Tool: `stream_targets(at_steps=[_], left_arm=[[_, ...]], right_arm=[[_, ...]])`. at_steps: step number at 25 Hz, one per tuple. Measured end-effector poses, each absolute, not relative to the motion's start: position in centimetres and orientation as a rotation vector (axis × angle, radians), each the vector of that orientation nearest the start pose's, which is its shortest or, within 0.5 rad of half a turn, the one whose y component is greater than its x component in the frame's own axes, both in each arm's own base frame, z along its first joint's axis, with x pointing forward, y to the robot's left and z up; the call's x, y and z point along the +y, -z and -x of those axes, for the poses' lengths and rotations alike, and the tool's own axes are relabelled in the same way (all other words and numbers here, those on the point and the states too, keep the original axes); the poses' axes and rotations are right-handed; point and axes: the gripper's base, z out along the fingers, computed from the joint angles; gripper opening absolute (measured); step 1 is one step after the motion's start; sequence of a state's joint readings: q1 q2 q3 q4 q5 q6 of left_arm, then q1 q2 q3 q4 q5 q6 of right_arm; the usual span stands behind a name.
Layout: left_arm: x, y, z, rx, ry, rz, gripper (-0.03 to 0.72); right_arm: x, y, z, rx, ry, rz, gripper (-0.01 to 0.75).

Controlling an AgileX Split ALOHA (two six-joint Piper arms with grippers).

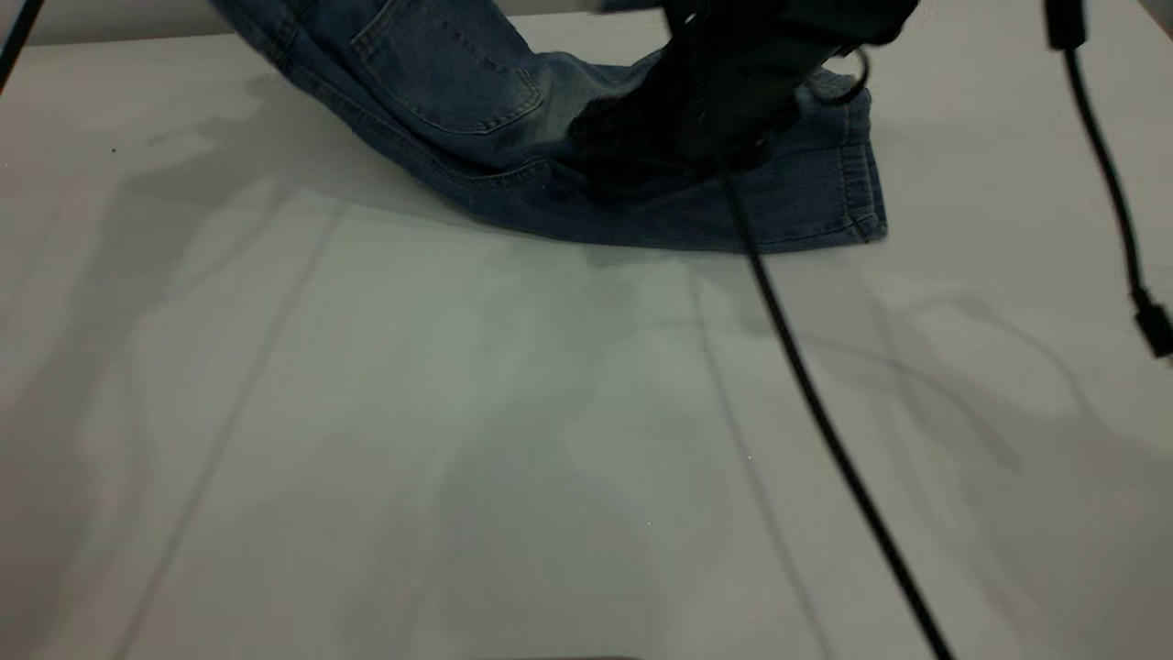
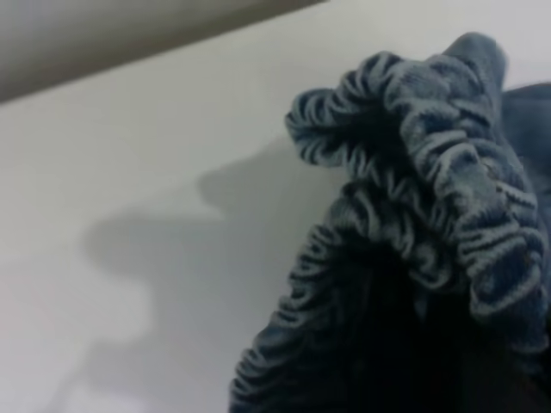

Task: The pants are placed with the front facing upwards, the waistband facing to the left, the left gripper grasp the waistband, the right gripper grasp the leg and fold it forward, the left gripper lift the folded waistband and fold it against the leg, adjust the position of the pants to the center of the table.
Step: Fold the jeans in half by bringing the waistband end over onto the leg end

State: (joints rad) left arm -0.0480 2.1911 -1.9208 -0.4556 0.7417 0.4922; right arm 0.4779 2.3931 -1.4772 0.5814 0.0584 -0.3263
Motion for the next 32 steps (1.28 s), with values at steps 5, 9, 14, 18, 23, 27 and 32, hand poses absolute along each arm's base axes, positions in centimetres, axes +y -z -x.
stream_targets(at_steps=[5, 9, 14, 18, 23, 27, 32], left_arm=[[-7.8, -25.7, -49.2, 2.338, 0.332, -0.455, 0.078], [-9.6, -26.0, -48.9, 2.321, 0.344, -0.499, 0.078], [-10.8, -26.0, -48.7, 2.313, 0.357, -0.525, 0.078], [-10.9, -26.1, -48.7, 2.309, 0.37, -0.52, 0.078], [-12.0, -27.0, -48.2, 2.273, 0.457, -0.511, 0.078], [-14.7, -27.2, -47.5, 2.241, 0.507, -0.588, 0.078], [-19.3, -27.3, -45.9, 2.198, 0.541, -0.727, 0.078]], right_arm=[[24.8, -4.5, -41.4, 2.442, -0.381, 0.356, 0.549], [26.7, -4.9, -40.5, 2.466, -0.425, 0.431, 0.549], [27.5, -8.4, -40.3, 2.506, -0.506, 0.542, 0.549], [25.8, -15.1, -41.1, 2.442, -0.551, 0.561, 0.549], [19.8, -20.1, -42.4, 2.463, -0.543, 0.492, 0.549], [14.5, -22.6, -43.3, 2.477, -0.521, 0.389, 0.549], [9.8, -26.2, -43.4, 2.422, -0.48, 0.28, 0.549]])
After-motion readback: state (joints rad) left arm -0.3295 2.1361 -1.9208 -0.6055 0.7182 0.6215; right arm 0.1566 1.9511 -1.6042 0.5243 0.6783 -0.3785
